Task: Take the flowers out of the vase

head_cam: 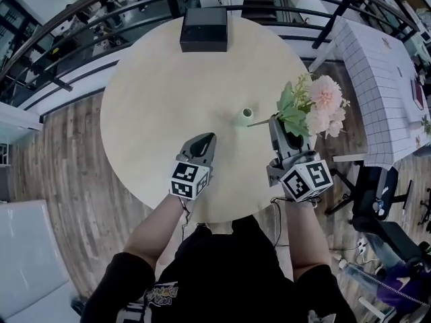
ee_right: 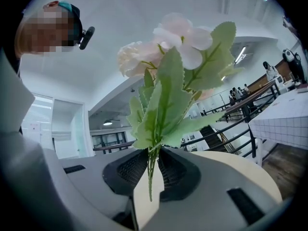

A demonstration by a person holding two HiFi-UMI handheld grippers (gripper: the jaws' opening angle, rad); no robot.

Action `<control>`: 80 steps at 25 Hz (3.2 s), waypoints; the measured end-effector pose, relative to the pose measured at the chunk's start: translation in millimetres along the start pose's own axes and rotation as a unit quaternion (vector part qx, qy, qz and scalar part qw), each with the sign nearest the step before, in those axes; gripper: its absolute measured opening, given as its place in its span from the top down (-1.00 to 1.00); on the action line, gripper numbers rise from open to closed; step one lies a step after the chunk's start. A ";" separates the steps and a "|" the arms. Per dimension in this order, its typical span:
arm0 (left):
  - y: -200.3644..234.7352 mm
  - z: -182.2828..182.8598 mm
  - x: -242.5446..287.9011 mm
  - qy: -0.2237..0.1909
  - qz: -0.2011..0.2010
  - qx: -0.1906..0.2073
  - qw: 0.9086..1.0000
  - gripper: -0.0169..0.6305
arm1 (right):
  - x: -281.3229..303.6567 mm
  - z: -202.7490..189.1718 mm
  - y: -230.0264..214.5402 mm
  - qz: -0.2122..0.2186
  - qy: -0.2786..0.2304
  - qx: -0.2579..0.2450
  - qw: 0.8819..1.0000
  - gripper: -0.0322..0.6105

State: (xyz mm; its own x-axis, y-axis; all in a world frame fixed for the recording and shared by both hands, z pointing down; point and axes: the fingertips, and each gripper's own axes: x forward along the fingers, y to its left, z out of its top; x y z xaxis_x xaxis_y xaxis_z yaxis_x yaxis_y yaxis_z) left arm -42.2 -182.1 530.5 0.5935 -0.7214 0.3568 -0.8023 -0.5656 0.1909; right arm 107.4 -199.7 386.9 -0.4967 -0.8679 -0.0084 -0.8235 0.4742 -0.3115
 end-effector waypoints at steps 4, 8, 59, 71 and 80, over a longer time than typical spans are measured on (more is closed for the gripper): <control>-6.6 14.2 -31.8 -0.006 -0.007 -0.010 1.000 0.92 | -19.1 -4.3 18.3 -0.007 0.005 -0.003 1.000 0.64; -15.5 21.8 -66.1 -0.012 -0.016 -0.011 1.000 0.93 | -40.1 -12.5 41.8 -0.014 0.007 -0.005 1.000 0.65; -278.9 -75.6 -239.1 0.013 -0.036 -0.044 0.998 0.93 | -345.7 -90.7 157.1 0.074 0.093 0.022 0.993 0.65; -299.1 -75.8 -256.6 0.000 -0.013 -0.037 0.999 0.93 | -368.2 -87.9 165.3 0.094 0.085 0.018 0.992 0.65; -300.6 -76.6 -260.3 0.000 -0.020 -0.032 0.999 0.93 | -368.6 -92.2 171.3 0.093 0.086 0.021 0.992 0.66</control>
State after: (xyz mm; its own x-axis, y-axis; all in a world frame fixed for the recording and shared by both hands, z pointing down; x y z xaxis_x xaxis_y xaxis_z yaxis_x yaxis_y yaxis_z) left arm 39.6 206.4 450.3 0.6246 -0.6989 0.3484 -0.7808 -0.5668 0.2627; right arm 124.2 215.1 424.2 -0.6815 -0.7260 0.0925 -0.7028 0.6140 -0.3592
